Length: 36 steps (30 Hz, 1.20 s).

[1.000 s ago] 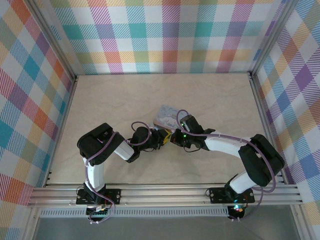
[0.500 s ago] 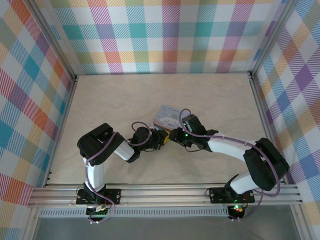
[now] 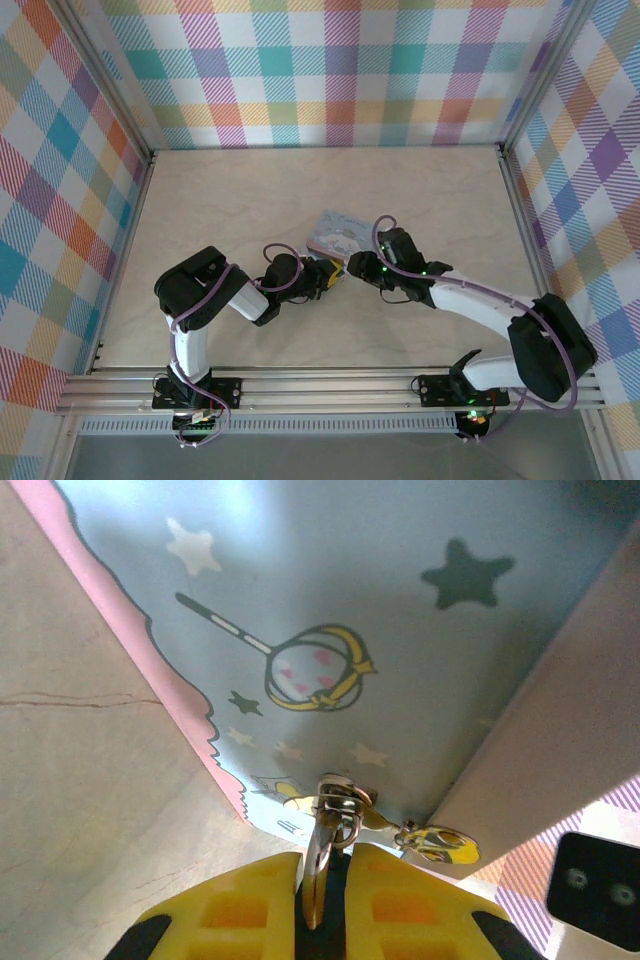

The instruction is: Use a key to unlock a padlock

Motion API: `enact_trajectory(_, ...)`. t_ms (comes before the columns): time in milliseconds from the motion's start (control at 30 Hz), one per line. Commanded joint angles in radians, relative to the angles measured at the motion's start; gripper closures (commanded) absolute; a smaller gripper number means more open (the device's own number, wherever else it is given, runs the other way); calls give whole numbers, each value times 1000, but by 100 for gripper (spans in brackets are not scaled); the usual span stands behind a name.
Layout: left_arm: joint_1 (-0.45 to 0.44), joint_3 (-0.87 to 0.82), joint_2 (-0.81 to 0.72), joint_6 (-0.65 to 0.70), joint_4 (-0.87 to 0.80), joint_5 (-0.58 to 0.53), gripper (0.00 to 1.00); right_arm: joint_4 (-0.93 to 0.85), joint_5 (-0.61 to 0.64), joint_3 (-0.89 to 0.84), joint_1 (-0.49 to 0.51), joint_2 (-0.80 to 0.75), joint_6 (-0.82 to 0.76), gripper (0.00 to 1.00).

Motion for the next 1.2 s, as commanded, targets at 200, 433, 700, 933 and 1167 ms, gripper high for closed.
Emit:
enact_trajectory(200,-18,2,-23,1,-33,5,100,-85,181,3,-21,-203,-269,23)
enact_trajectory(433,-19,9,-25,5,-48,18,100,-77,265,-4,-30,-314,-441,0)
enact_trajectory(700,-16,17,-38,15,-76,26,100,24,220,-20,-33,-363,-783,0)
enact_trajectory(933,-18,20,-48,18,-90,29,100,102,143,-70,-32,-365,-1131,0)
enact_trajectory(1167,-17,21,-58,22,-103,26,100,41,67,-91,-24,-344,-1400,0)
